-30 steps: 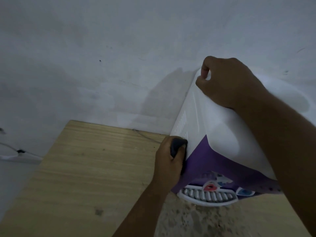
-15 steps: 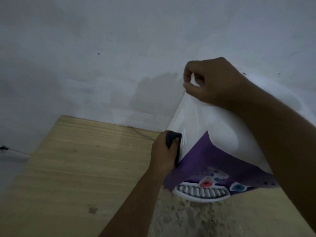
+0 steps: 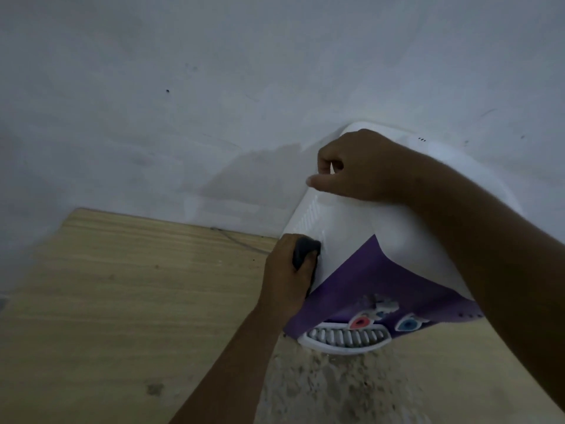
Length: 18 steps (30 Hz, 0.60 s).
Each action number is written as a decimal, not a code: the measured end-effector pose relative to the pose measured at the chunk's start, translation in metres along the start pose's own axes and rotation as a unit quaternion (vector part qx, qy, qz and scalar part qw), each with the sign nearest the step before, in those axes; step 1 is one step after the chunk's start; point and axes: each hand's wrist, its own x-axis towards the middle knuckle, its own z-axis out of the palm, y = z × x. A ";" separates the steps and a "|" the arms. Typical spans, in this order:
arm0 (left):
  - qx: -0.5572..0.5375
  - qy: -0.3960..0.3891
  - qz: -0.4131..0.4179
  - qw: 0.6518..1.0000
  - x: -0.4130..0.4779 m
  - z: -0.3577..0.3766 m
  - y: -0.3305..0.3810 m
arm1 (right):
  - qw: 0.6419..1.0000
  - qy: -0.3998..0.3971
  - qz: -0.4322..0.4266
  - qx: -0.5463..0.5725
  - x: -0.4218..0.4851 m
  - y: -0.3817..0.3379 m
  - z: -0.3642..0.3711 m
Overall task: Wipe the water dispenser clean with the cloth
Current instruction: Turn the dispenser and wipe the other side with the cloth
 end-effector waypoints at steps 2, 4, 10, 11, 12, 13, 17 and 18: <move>-0.005 -0.011 0.032 0.999 -0.010 -0.002 -0.004 | 0.998 0.023 -0.008 -0.050 0.002 -0.001 0.006; -0.007 -0.018 0.054 0.998 -0.015 -0.004 -0.008 | 0.998 0.046 -0.005 -0.040 0.002 0.001 0.010; -0.013 0.018 0.034 0.999 0.013 0.003 -0.005 | 0.998 0.063 0.008 -0.016 0.004 0.004 0.013; -0.020 0.028 0.032 0.999 0.019 0.004 -0.004 | 0.998 0.064 0.011 -0.012 0.005 0.005 0.014; -0.021 0.038 0.033 0.999 0.027 0.005 -0.002 | 0.998 0.066 0.013 -0.009 0.005 0.005 0.014; -0.014 0.046 0.032 0.998 0.037 0.007 -0.001 | 0.998 0.066 0.014 -0.005 0.006 0.005 0.014; 0.043 0.029 0.034 0.998 0.070 0.009 0.003 | 0.998 0.067 0.021 0.005 0.006 0.002 0.011; 0.043 0.022 0.040 0.998 0.071 0.008 0.004 | 0.997 0.068 0.023 0.006 0.006 0.002 0.011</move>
